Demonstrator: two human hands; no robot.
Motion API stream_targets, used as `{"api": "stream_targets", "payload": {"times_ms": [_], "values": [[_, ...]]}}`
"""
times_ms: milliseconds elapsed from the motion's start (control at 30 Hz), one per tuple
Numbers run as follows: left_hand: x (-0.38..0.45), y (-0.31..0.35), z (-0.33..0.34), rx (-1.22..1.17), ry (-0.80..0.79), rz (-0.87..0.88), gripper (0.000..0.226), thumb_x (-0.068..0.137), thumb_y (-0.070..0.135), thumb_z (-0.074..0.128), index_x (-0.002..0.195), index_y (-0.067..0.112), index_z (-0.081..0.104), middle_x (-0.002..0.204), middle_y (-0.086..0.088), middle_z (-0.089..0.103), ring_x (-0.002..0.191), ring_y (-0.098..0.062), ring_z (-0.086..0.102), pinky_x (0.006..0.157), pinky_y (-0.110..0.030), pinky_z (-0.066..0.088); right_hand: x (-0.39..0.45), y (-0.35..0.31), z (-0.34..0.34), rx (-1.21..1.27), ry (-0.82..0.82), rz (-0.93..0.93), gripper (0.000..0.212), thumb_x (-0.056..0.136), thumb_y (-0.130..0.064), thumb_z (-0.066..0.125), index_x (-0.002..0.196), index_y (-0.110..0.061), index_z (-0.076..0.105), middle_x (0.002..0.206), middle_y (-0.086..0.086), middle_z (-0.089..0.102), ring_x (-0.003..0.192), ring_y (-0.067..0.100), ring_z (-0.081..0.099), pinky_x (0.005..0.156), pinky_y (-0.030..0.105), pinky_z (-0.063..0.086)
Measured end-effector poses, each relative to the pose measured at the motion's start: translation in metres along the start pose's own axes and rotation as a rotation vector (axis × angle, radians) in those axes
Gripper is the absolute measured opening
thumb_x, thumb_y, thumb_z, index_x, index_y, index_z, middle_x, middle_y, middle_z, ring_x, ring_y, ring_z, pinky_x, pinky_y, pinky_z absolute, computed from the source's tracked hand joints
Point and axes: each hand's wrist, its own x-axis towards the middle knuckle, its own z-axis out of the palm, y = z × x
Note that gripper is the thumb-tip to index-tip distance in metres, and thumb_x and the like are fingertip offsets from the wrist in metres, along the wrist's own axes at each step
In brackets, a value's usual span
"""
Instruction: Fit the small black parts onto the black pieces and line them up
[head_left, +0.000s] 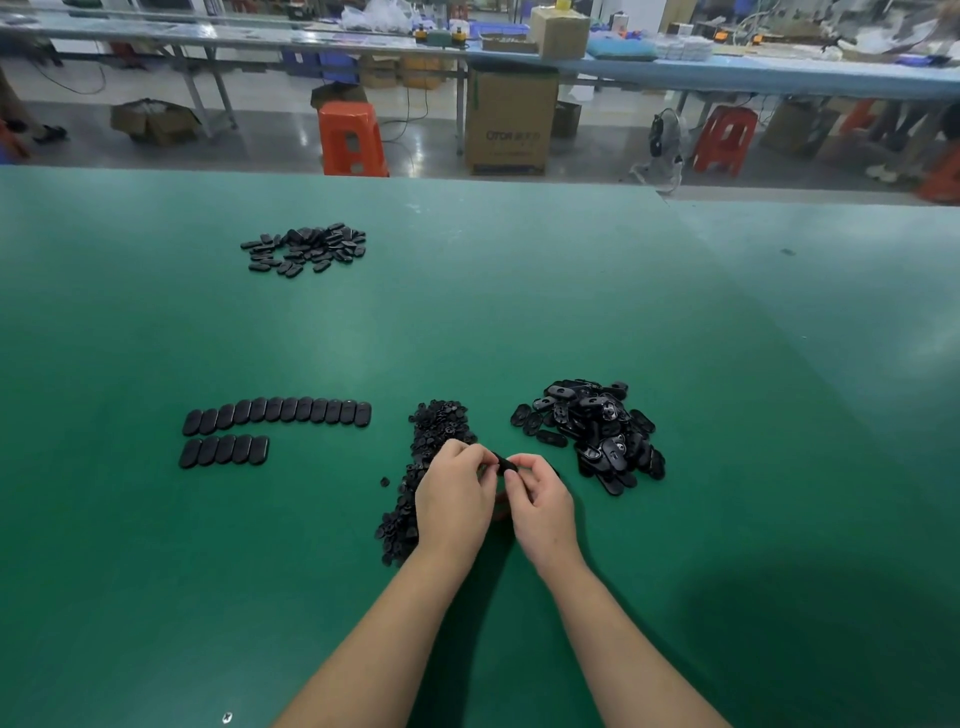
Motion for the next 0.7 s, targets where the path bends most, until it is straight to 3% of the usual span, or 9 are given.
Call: {"api": "stream_targets", "payload": {"times_ms": [67,167,267,333,433,700], "values": [[0.004,-0.001,-0.001,-0.044,-0.022,-0.041,0.005,0.091,0.027,0.068,0.095,0.023,0.07,0.098,0.011,0.056,0.08,-0.009,0.059,0.069,-0.03,0.05,0.0,0.0,0.0,0.012,-0.007,-0.003,0.019,0.1,-0.01,0.058,0.099,-0.029,0.062,0.098,-0.004,0.075,0.091,0.01,0.07,0.084,0.029,0.057],[0.011,-0.003,-0.005,-0.197,-0.128,-0.139,0.016,0.087,0.025,0.074,0.102,0.025,0.066,0.097,0.012,0.064,0.08,-0.009,0.063,0.077,-0.028,0.052,0.001,0.001,0.0,0.025,-0.013,0.009,0.022,0.101,-0.009,0.056,0.097,-0.03,0.062,0.093,-0.004,0.074,0.083,0.012,0.069,0.079,0.034,0.058],[0.016,-0.006,-0.008,-0.369,-0.231,-0.24,0.01,0.084,0.02,0.078,0.09,0.02,0.07,0.081,0.007,0.073,0.055,-0.014,0.066,0.06,-0.029,0.056,0.0,0.001,-0.001,0.054,-0.045,0.01,0.016,0.102,-0.009,0.054,0.098,-0.024,0.06,0.076,-0.001,0.072,0.061,0.015,0.063,0.067,0.044,0.056],[0.016,-0.008,-0.009,-0.429,-0.246,-0.259,0.009,0.083,0.016,0.079,0.083,0.019,0.071,0.072,0.004,0.072,0.045,-0.015,0.064,0.048,-0.028,0.054,0.0,0.0,-0.001,0.046,-0.054,-0.001,0.013,0.103,-0.01,0.054,0.098,-0.022,0.059,0.069,-0.001,0.068,0.056,0.015,0.06,0.064,0.043,0.055],[0.017,-0.009,-0.009,-0.503,-0.262,-0.295,0.008,0.084,0.01,0.078,0.083,0.016,0.072,0.067,0.002,0.072,0.045,-0.015,0.063,0.047,-0.029,0.055,0.0,-0.001,-0.001,0.069,-0.046,0.0,0.014,0.102,-0.007,0.053,0.099,-0.02,0.058,0.069,-0.002,0.067,0.057,0.014,0.059,0.06,0.038,0.056],[0.011,-0.009,-0.007,-0.53,-0.268,-0.311,0.007,0.089,0.01,0.072,0.086,0.016,0.071,0.069,0.0,0.072,0.047,-0.015,0.063,0.048,-0.028,0.055,0.002,0.003,0.0,0.021,-0.04,0.001,0.013,0.101,-0.011,0.056,0.097,-0.023,0.058,0.072,-0.005,0.069,0.055,0.012,0.06,0.06,0.04,0.057]]}}
